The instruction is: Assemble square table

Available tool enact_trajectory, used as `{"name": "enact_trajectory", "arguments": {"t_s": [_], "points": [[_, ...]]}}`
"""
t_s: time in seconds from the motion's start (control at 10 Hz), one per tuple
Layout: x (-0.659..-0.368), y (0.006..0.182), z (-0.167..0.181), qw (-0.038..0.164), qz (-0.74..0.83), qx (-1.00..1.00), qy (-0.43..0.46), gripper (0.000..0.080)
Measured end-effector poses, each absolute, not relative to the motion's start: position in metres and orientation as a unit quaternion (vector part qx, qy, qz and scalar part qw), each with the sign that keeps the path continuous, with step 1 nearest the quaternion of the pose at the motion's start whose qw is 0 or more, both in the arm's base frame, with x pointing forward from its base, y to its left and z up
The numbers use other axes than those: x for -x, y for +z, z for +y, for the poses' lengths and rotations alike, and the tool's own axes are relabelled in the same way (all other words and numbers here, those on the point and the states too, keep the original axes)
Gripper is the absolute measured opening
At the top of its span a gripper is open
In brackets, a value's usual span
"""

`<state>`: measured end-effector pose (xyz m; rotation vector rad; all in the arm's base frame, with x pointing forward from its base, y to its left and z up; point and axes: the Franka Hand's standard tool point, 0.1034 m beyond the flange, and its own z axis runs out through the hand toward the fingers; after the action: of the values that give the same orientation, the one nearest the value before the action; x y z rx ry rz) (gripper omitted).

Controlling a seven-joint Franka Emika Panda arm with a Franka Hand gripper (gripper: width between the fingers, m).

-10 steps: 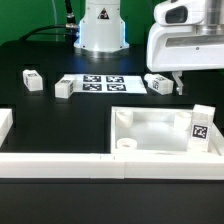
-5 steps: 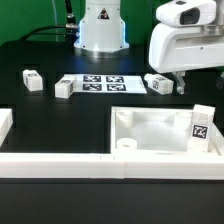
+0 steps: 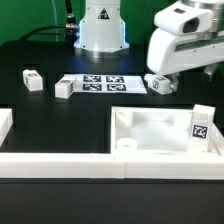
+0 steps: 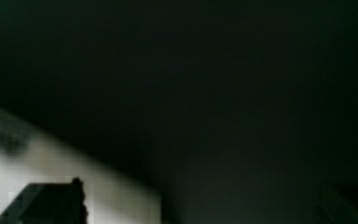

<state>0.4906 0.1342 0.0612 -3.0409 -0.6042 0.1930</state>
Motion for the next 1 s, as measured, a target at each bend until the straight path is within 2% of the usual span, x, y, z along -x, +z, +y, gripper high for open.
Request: {"name": "enact_trajectory", "arguments": {"t_s": [0.2,0.4,0.5,0.7,1.0], "points": [[-0.493,0.062,0.135,0.019,-0.191,0.978,0.077,0.0649],[-0.483,0.060,0.137,0.016,-0.173,0.973,0.149,0.0649],[-0.462,0.050,0.133,0.003,-0.136,0.970,0.201,0.0649],[-0.425,0.045,0.126,-0.011,-0.119,0.950,0.288,0.0649],[-0.420,0.040,0.125,-0.017,-0.116,0.924,0.365,0.0649]]}}
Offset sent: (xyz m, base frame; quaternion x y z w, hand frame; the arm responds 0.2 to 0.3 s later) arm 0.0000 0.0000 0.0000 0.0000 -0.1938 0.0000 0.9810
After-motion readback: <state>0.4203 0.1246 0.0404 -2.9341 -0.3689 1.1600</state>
